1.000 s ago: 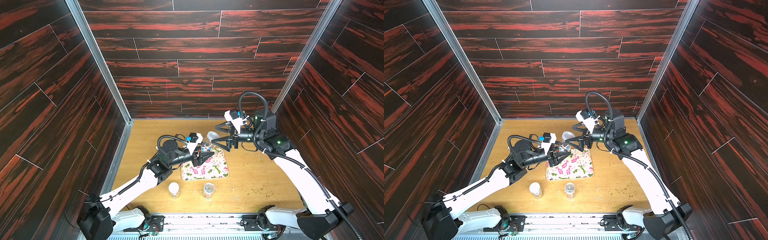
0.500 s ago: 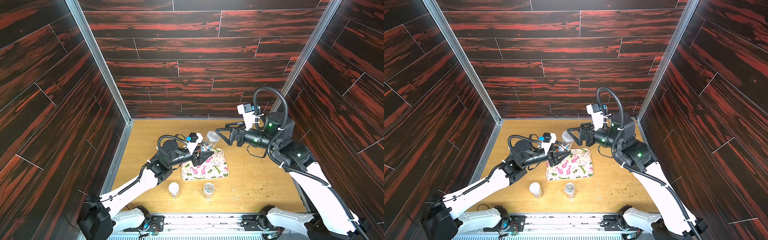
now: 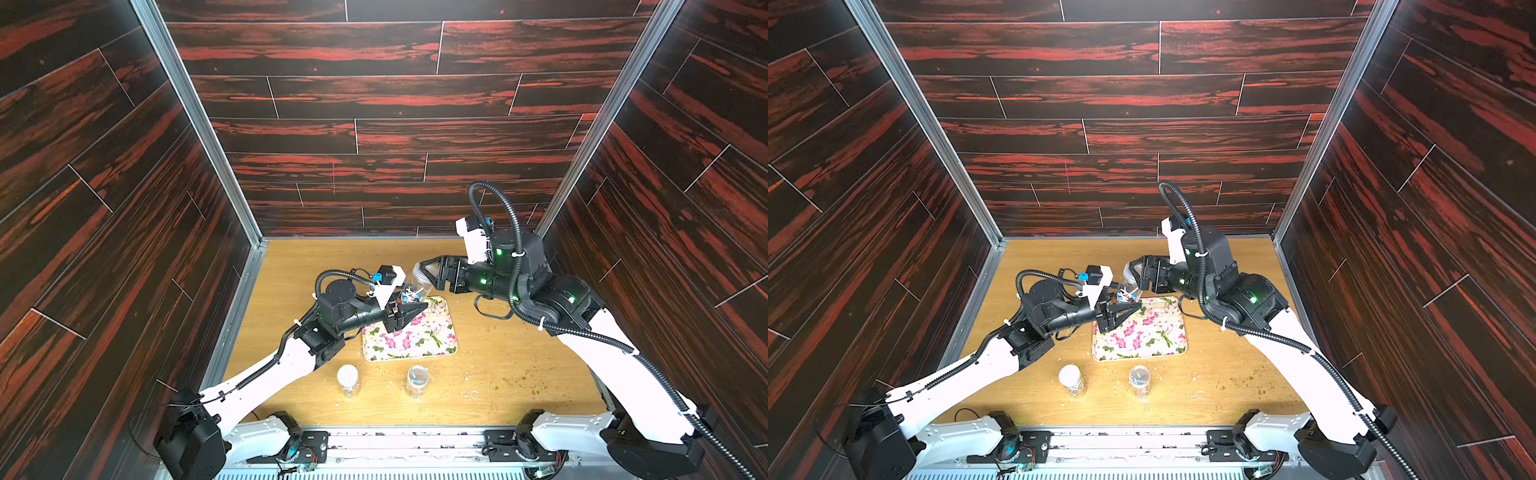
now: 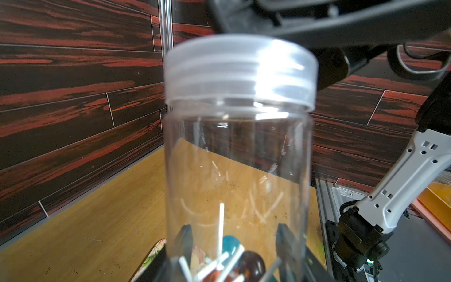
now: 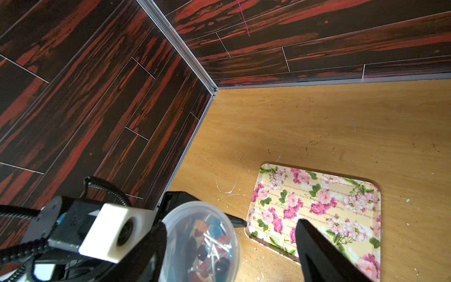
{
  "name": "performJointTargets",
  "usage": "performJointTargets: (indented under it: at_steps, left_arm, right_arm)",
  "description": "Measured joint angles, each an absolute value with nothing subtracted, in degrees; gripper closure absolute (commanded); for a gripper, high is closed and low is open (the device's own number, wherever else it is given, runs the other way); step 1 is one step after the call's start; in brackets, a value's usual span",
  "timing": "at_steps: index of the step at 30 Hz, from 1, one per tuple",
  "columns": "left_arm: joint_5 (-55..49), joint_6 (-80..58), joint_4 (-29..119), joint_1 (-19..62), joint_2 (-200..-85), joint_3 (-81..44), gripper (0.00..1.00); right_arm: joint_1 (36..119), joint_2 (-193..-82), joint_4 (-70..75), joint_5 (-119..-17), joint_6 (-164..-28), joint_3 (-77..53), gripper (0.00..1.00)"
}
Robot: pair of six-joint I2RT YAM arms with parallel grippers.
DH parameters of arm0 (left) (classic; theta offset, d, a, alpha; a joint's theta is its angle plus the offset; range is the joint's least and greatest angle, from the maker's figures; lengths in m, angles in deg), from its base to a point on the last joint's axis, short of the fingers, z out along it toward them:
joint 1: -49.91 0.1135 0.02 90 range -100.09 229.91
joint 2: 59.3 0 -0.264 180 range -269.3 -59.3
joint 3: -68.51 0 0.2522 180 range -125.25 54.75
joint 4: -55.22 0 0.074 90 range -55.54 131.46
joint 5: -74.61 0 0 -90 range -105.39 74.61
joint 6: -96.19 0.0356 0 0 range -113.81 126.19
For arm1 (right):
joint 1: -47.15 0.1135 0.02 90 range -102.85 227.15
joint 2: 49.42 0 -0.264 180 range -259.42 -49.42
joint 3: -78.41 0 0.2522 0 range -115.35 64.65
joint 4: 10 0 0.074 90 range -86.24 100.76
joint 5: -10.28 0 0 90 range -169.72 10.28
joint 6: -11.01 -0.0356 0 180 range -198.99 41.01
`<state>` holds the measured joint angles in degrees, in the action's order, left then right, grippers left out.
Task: Pour the candies out of the jar
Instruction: Unscrew the lid from the jar.
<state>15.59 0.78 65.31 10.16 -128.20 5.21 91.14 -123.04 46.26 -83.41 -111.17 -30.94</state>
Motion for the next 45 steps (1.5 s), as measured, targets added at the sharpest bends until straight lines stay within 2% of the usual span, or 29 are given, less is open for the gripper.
performJointTargets:
  at_steps: [11,16,24,33,38,45]
  left_arm:
    - [15.6,0.8,65.3,10.2,-128.2,5.2,0.57]
    - [15.6,0.8,65.3,10.2,-128.2,5.2,0.57]
    - [15.6,0.8,65.0,10.2,-128.3,5.2,0.57]
    - [14.9,2.0,65.9,10.2,-128.3,5.2,0.57]
    - [14.9,2.1,66.6,10.2,-128.3,5.2,0.57]
    - [15.0,1.9,66.3,10.2,-128.3,5.2,0.57]
  right_arm:
    - [92.6,-125.1,46.4,-82.3,-111.5,-32.4,0.16]
    - [93.3,-125.7,47.1,-81.9,-111.3,-32.4,0.24]
    - [93.8,-125.9,47.0,-80.9,-108.8,-32.5,0.46]
    - [93.5,-125.9,45.6,-78.8,-102.1,-32.5,0.49]
    - [90.9,-125.6,43.0,-72.8,-95.6,-31.4,0.49]
    - [84.7,-124.5,39.0,-57.1,-85.2,-27.6,0.49]
